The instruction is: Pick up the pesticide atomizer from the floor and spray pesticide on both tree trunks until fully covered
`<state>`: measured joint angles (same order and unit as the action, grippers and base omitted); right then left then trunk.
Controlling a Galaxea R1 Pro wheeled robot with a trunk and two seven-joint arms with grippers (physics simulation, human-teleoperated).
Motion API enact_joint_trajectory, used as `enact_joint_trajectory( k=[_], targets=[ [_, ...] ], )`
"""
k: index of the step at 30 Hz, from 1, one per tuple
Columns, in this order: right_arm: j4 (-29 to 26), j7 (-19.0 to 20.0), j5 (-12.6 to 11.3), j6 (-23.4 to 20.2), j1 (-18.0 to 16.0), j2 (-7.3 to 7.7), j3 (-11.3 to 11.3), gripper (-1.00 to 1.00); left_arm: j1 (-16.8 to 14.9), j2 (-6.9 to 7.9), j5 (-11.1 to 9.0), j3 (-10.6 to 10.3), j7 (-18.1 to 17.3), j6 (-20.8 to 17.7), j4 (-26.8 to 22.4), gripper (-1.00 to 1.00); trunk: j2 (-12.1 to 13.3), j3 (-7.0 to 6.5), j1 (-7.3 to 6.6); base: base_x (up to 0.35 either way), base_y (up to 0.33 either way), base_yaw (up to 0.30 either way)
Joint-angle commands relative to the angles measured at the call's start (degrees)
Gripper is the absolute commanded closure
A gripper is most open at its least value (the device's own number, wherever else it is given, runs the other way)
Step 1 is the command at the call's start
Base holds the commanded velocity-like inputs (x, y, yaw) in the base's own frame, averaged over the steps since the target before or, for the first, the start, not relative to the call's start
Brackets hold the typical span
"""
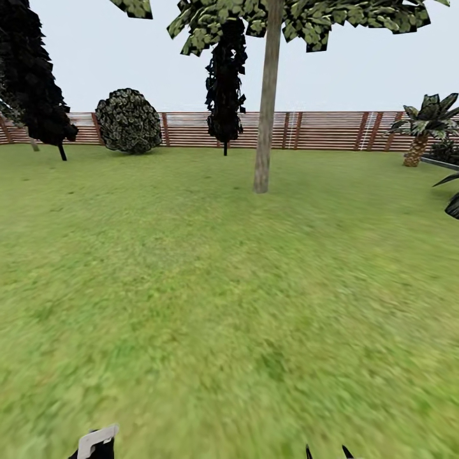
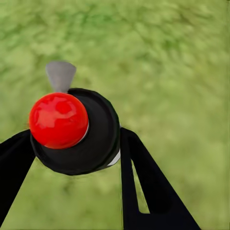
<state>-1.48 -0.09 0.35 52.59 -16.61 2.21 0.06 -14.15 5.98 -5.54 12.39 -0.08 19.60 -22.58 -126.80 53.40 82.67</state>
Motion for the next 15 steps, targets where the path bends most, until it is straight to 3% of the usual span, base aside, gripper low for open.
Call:
enact_joint_trajectory(
  k=[1, 15],
  targets=[
    [-0.01, 0.0, 0.0, -0.01, 0.0, -0.01, -0.02, -1.0, 0.0, 0.0, 0.0, 0.0, 0.0, 0.0, -0.01, 1.0, 0.0, 0.0, 0.0, 0.34, 0.0, 0.0],
    [-0.01, 0.0, 0.0, 0.01, 0.0, 0.0, -0.04, -1.0, 0.0, 0.0, 0.0, 0.0, 0.0, 0.0, -0.01, 1.0, 0.0, 0.0, 0.0, 0.34, 0.0, 0.0]
  ],
)
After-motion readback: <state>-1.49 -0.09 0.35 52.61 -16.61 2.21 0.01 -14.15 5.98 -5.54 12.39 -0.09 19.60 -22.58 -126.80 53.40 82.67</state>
